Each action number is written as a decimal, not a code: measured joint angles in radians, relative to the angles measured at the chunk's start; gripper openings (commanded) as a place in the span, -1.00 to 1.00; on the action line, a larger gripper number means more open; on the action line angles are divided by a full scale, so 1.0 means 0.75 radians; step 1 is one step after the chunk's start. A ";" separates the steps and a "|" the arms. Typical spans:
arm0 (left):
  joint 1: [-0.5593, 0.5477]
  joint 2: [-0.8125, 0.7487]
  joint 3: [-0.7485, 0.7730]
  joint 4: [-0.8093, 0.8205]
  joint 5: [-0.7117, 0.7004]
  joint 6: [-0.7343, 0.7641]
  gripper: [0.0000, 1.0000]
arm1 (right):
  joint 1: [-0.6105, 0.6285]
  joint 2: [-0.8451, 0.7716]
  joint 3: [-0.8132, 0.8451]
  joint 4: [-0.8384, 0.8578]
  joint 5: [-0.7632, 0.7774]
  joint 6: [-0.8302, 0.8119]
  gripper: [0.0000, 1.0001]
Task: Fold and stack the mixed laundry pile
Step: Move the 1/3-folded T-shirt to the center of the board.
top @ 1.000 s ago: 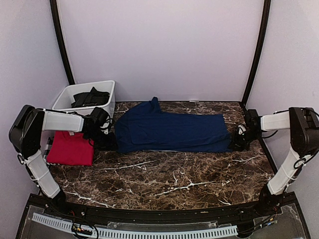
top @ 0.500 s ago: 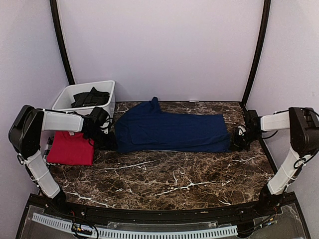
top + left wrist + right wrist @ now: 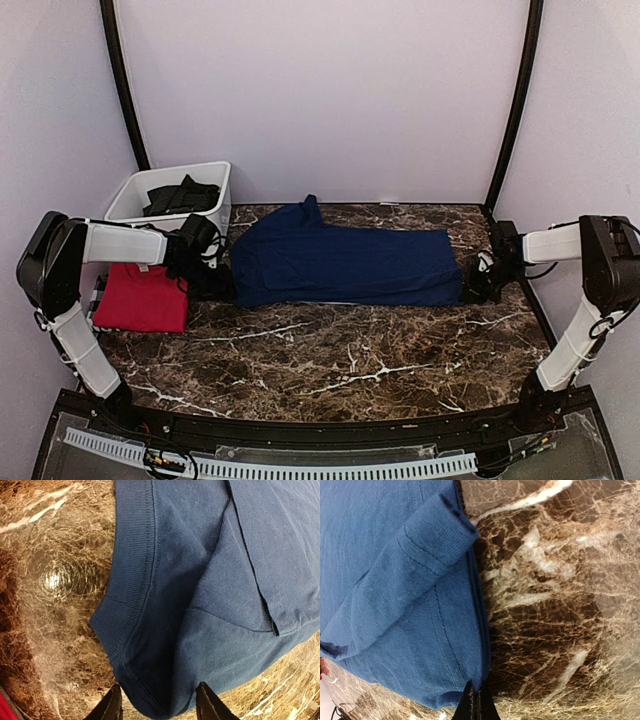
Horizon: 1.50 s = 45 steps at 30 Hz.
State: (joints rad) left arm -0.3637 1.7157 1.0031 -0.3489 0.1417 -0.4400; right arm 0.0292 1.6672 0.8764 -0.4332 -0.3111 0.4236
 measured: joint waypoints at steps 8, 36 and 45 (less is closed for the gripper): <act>-0.002 -0.024 0.000 0.007 0.001 0.028 0.03 | 0.000 0.000 0.000 -0.001 0.001 0.000 -1.00; -0.021 0.003 0.003 0.004 -0.063 0.045 -1.00 | 0.002 -0.024 0.000 -0.040 0.053 -0.006 -1.00; -0.027 -0.071 0.068 -0.192 -0.115 -0.004 -1.00 | 0.003 -0.169 -0.010 -0.187 0.109 0.036 -1.00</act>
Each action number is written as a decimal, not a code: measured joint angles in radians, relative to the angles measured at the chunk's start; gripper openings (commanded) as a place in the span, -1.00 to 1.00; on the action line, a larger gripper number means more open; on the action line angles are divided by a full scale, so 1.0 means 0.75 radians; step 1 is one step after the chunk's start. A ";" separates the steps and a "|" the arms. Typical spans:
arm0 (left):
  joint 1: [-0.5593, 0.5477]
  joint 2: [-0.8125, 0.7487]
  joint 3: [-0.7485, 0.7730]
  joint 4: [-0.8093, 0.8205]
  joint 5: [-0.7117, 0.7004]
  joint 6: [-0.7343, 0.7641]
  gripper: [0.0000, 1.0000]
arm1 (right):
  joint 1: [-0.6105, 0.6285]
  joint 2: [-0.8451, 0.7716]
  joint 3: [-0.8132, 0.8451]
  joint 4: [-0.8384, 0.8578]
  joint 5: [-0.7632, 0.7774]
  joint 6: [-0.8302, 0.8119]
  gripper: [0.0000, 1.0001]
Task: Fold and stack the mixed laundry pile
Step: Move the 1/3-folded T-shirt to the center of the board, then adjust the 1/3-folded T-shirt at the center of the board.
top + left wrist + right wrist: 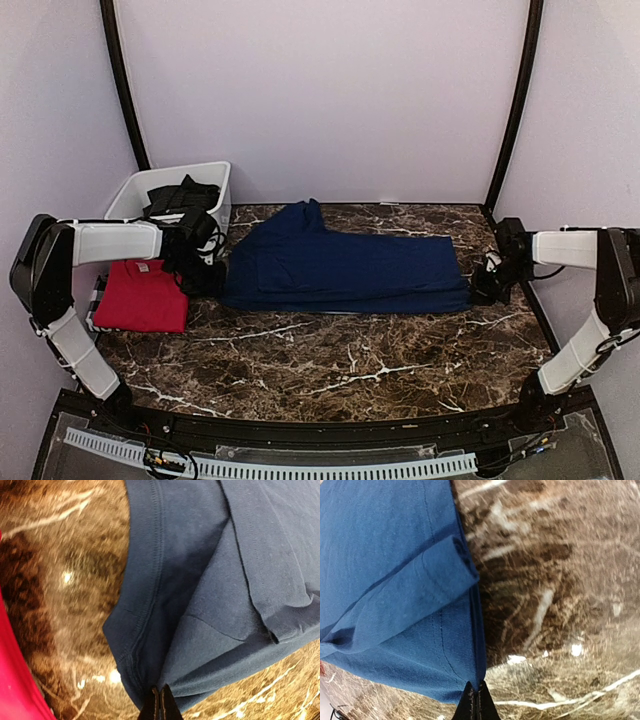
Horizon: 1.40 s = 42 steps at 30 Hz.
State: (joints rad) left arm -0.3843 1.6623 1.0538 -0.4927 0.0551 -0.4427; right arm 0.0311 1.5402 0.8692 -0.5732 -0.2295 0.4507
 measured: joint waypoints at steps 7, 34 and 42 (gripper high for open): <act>0.000 -0.016 0.000 -0.128 -0.010 -0.038 -1.00 | 0.000 -0.014 -0.104 -0.057 -0.019 0.061 -1.00; -0.118 -0.050 0.210 -0.092 0.146 -0.060 -0.20 | 0.019 -0.310 -0.014 0.002 -0.209 -0.131 0.23; -0.213 0.152 0.218 -0.037 0.206 -0.160 -0.23 | 0.298 -0.191 0.124 0.077 -0.224 -0.246 0.08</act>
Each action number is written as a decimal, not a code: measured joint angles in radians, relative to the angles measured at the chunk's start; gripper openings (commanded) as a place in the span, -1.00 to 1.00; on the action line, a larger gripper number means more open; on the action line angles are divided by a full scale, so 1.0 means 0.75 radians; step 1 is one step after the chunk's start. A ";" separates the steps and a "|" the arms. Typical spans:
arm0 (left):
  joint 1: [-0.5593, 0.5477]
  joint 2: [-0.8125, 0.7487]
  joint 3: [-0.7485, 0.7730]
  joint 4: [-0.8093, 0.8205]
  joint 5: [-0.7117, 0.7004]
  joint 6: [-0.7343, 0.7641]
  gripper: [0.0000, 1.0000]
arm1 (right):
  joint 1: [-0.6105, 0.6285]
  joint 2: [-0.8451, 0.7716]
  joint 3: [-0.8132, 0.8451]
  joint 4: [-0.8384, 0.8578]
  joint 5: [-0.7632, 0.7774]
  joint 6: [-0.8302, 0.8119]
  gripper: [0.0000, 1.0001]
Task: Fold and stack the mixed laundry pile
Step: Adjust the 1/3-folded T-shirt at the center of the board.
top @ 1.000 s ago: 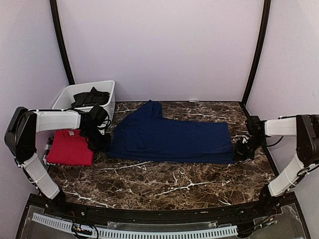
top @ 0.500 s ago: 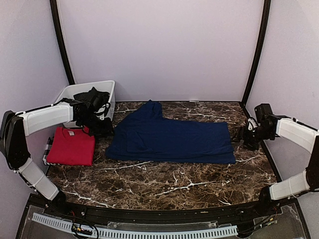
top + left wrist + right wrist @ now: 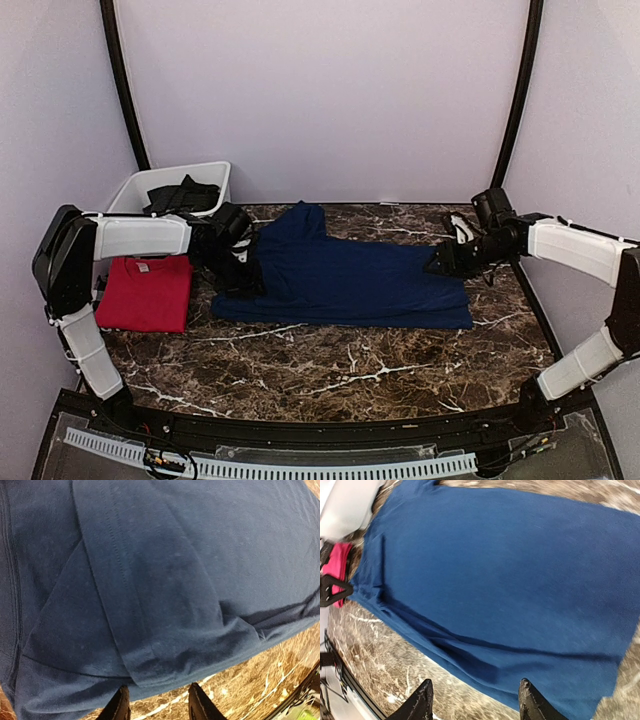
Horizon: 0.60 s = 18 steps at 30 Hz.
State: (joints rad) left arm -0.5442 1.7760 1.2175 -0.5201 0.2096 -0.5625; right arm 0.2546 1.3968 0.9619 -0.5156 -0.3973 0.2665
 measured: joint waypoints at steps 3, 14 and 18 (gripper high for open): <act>0.004 0.031 -0.001 0.009 -0.001 -0.040 -0.23 | 0.090 0.060 0.061 0.040 -0.005 -0.026 0.04; 0.005 0.109 -0.026 0.092 0.015 -0.120 -0.24 | 0.117 0.139 0.096 0.064 0.044 -0.081 0.08; 0.005 0.145 -0.026 0.111 0.020 -0.133 -0.40 | 0.117 0.139 0.099 0.059 0.078 -0.099 0.06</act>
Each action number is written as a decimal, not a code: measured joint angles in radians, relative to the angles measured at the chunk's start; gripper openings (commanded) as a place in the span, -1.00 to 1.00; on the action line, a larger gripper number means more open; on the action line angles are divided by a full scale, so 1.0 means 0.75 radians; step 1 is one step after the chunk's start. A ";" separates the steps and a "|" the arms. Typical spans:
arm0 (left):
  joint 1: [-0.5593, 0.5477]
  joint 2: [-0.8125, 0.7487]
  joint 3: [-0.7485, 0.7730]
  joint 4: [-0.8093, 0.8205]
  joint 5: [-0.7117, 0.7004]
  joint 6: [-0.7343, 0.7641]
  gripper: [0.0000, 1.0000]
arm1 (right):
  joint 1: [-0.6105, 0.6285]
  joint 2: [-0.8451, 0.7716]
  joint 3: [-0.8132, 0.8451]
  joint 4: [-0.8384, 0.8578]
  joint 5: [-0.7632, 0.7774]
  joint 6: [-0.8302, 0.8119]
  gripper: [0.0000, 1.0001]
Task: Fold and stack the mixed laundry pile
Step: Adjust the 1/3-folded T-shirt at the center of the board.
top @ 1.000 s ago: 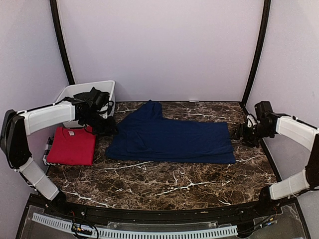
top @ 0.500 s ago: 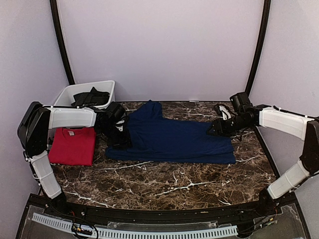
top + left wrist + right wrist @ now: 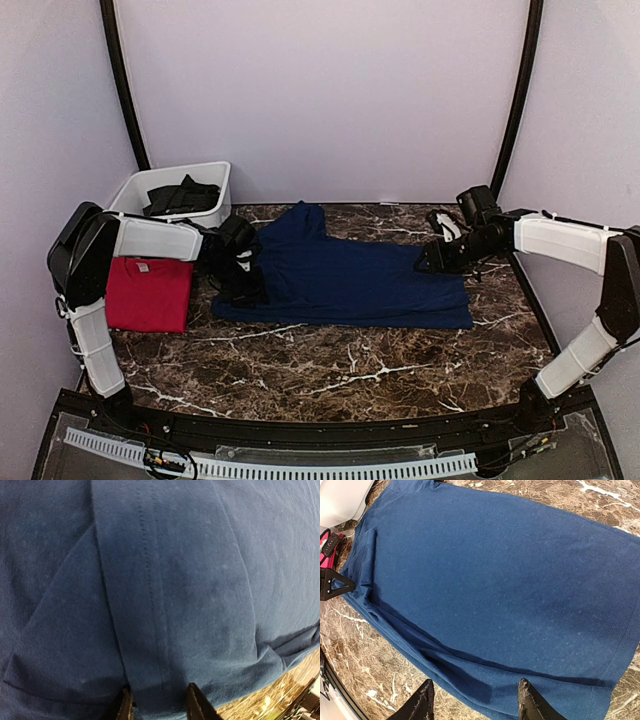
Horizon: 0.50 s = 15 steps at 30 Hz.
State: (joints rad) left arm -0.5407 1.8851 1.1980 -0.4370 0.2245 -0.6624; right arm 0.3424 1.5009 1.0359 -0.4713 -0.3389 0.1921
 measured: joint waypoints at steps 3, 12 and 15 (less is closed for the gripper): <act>0.001 0.002 0.000 0.003 -0.001 -0.012 -0.72 | 0.000 0.000 0.000 -0.001 0.013 -0.001 0.06; 0.000 0.003 0.113 -0.006 0.001 -0.009 -1.00 | -0.004 0.000 0.000 0.000 0.035 -0.003 0.02; 0.000 0.003 0.179 0.004 0.007 -0.003 -1.00 | -0.009 0.000 0.000 0.000 0.036 -0.006 0.03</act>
State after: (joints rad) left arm -0.5407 1.8870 1.3319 -0.4343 0.2295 -0.6647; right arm 0.3359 1.5009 1.0359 -0.4713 -0.3119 0.1875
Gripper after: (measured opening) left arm 0.006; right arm 0.514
